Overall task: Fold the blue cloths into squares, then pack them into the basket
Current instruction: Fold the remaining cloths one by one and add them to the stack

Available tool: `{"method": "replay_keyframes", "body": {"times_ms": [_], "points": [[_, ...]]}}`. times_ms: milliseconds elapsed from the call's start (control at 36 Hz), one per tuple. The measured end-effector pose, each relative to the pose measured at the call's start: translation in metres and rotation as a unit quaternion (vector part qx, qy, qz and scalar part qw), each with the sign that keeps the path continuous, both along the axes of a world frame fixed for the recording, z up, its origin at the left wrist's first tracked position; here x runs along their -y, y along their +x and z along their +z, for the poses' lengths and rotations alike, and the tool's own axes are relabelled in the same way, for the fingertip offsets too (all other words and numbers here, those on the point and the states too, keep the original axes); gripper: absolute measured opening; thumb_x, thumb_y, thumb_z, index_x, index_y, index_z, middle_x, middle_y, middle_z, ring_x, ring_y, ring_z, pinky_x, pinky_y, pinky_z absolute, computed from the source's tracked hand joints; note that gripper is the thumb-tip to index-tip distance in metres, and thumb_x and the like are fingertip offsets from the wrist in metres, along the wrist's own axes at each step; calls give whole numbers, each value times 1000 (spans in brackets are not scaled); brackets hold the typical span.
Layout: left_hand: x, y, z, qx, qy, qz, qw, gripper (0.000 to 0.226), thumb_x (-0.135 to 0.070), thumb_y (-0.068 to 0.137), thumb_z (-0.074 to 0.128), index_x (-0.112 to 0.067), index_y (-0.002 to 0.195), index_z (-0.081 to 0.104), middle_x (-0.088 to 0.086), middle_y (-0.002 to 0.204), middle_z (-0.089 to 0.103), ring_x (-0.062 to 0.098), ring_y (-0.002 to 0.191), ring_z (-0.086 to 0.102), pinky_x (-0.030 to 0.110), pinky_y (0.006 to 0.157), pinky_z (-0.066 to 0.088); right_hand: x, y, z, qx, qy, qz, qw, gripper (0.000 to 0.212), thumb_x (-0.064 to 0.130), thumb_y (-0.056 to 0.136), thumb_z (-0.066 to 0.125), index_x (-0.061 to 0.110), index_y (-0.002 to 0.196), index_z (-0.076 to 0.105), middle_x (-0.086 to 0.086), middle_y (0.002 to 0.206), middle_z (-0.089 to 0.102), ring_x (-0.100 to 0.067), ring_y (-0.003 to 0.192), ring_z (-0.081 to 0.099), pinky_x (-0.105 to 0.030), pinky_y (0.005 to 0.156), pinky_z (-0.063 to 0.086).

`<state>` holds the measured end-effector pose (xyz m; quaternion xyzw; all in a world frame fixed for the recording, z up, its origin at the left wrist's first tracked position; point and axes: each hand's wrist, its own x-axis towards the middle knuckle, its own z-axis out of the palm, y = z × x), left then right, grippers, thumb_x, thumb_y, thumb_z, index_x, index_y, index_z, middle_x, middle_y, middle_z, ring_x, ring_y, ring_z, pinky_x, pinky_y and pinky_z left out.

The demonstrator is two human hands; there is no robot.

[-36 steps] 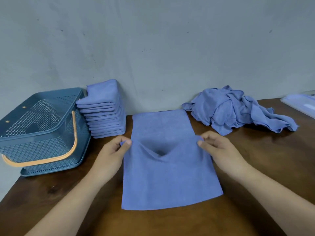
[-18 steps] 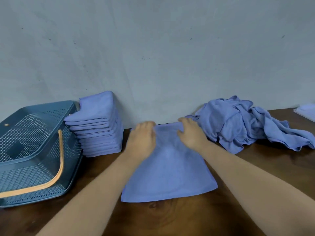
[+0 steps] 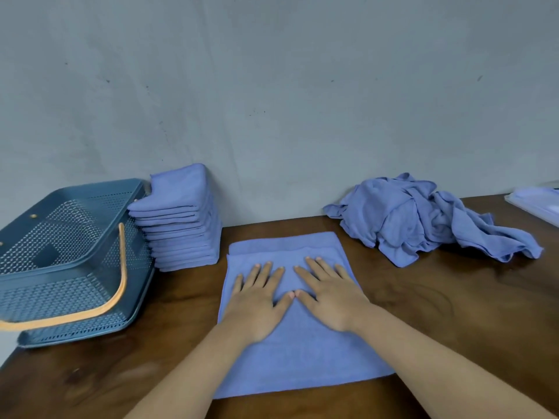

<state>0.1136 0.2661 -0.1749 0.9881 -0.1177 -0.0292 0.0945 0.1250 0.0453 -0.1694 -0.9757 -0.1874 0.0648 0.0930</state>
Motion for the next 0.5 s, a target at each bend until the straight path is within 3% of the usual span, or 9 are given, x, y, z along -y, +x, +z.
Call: {"method": "replay_keyframes", "body": {"times_ms": [250, 389, 500], "points": [[3, -89, -2, 18, -5, -5, 1000, 75, -75, 103, 17, -43, 167, -4, -15, 175, -14, 11, 161, -19, 45, 131, -10, 4, -89, -4, 25, -1, -1, 1000, 71, 69, 106, 15, 40, 168, -4, 7, 176, -15, -15, 161, -18, -48, 131, -6], [6, -134, -5, 22, -1, 4, 1000, 76, -74, 103, 17, -41, 168, -5, -15, 175, -17, 10, 160, -21, 45, 131, -11, 4, -130, -6, 23, 2, 4, 1000, 77, 75, 99, 0, 40, 167, -7, 8, 175, -18, -13, 160, -21, -46, 131, -7], [6, -147, 1, 2, -4, 7, 1000, 75, -74, 103, 20, -42, 168, -1, -16, 175, -12, 10, 161, -15, 44, 131, -7, 7, -140, -1, 25, 15, 19, 999, 72, 71, 104, 18, 41, 168, 5, 8, 177, -7, -14, 162, -10, -45, 131, -1]]}}
